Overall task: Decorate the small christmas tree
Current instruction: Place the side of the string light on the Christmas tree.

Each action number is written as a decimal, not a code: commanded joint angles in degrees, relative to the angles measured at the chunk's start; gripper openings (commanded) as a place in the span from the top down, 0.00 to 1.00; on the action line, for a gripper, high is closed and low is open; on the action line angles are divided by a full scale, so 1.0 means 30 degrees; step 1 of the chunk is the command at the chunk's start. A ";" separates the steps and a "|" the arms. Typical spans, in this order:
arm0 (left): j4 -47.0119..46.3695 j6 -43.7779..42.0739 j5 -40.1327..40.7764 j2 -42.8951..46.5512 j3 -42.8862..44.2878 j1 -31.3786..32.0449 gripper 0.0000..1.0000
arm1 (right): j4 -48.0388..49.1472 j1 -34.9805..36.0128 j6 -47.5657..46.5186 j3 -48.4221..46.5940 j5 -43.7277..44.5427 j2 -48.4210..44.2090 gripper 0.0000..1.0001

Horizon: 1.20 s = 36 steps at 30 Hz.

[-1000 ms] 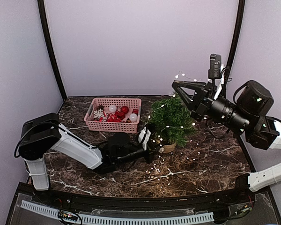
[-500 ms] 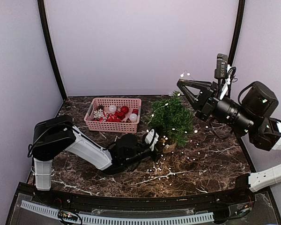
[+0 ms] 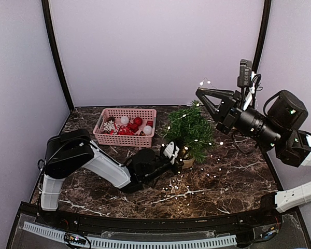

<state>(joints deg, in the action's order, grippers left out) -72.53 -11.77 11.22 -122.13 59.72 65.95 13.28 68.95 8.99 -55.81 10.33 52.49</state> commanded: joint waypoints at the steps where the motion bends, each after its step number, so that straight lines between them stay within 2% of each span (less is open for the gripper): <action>1: -0.0968 -0.0595 0.0243 -0.0483 0.0787 -0.0269 1.00 | 0.0701 -0.0073 0.0107 0.0148 0.0103 -0.0072 1.00; 23: -0.1455 -0.0373 0.0406 -0.1663 0.0734 -0.0686 0.99 | 0.0979 -0.0074 0.0367 0.0397 -0.0096 0.0055 1.00; 24: -0.1464 -0.0349 0.0430 -0.1642 0.0626 -0.0686 0.98 | 0.0992 -0.0073 0.0393 0.0387 -0.0102 0.0100 1.00; 29: -0.1630 -0.0328 0.0546 -0.1421 0.0195 -0.0664 0.80 | 0.0994 -0.0072 0.0433 0.0335 -0.0161 0.0140 1.00; 36: -0.1782 -0.0358 0.0701 -0.0867 -0.0465 -0.0538 0.74 | 0.0994 -0.0073 0.0430 0.0288 -0.0112 0.0252 1.00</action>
<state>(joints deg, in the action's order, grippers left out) -75.42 -12.84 12.60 -127.33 60.03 64.14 13.74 68.93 9.76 -55.09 10.24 53.15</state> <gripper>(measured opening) 0.257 0.006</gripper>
